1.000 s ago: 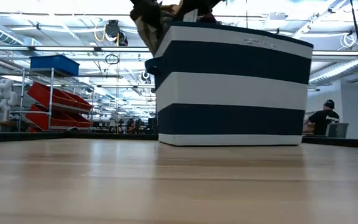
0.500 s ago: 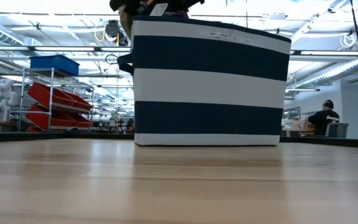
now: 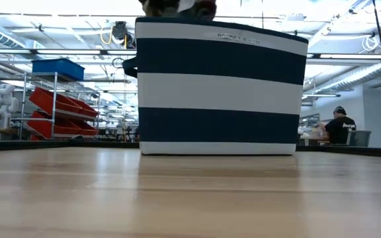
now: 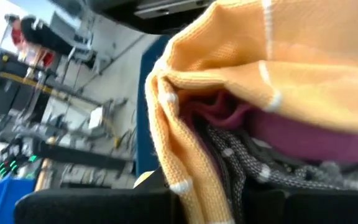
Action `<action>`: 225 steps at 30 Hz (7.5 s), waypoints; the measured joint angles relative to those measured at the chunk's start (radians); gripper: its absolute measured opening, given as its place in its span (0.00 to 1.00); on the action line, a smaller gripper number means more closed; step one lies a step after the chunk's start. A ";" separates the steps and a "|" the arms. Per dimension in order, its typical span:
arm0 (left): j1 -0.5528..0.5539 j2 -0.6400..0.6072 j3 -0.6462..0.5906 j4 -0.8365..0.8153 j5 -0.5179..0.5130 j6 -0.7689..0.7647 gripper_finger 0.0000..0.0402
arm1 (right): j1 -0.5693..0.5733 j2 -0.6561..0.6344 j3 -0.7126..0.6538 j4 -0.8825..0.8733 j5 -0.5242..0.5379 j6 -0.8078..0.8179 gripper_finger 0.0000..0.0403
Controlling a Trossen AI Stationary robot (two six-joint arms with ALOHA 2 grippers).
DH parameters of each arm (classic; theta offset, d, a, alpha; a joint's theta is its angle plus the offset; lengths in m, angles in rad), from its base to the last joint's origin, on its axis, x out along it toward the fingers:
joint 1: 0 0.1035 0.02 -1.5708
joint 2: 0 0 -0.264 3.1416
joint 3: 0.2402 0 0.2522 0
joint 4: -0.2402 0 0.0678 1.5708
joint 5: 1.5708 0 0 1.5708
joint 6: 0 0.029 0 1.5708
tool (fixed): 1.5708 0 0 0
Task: Fold towel
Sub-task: Put the folded stacked towels into the blue laundry bin, then return to Home Position
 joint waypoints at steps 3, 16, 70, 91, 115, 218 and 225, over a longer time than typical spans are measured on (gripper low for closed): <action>0.001 0.017 0.000 0.076 0.044 -0.007 0.10 | 0.003 -0.046 0.002 -0.094 0.061 -0.028 0.08; 0.040 0.188 -0.002 0.187 0.074 -0.007 0.10 | -0.119 -0.159 0.004 -0.653 0.277 -0.037 0.08; -0.073 0.249 -0.002 -0.041 0.111 0.066 0.09 | 0.012 -0.122 -0.056 -0.811 -0.124 0.226 0.08; 0.163 0.277 0.002 0.011 0.248 0.132 0.10 | -0.334 -0.096 -0.055 -0.713 -0.243 -0.121 0.08; 0.153 0.387 -0.003 -0.202 0.347 0.148 0.27 | -0.370 0.040 -0.059 -0.940 -0.367 -0.196 0.32; -0.397 -1.044 -0.968 0.322 0.206 -0.656 0.32 | 0.330 -1.153 -1.057 0.192 -0.263 0.236 0.40; -0.502 -1.083 -1.085 0.441 0.138 -0.607 0.32 | 0.471 -1.179 -1.161 0.278 -0.113 0.210 0.40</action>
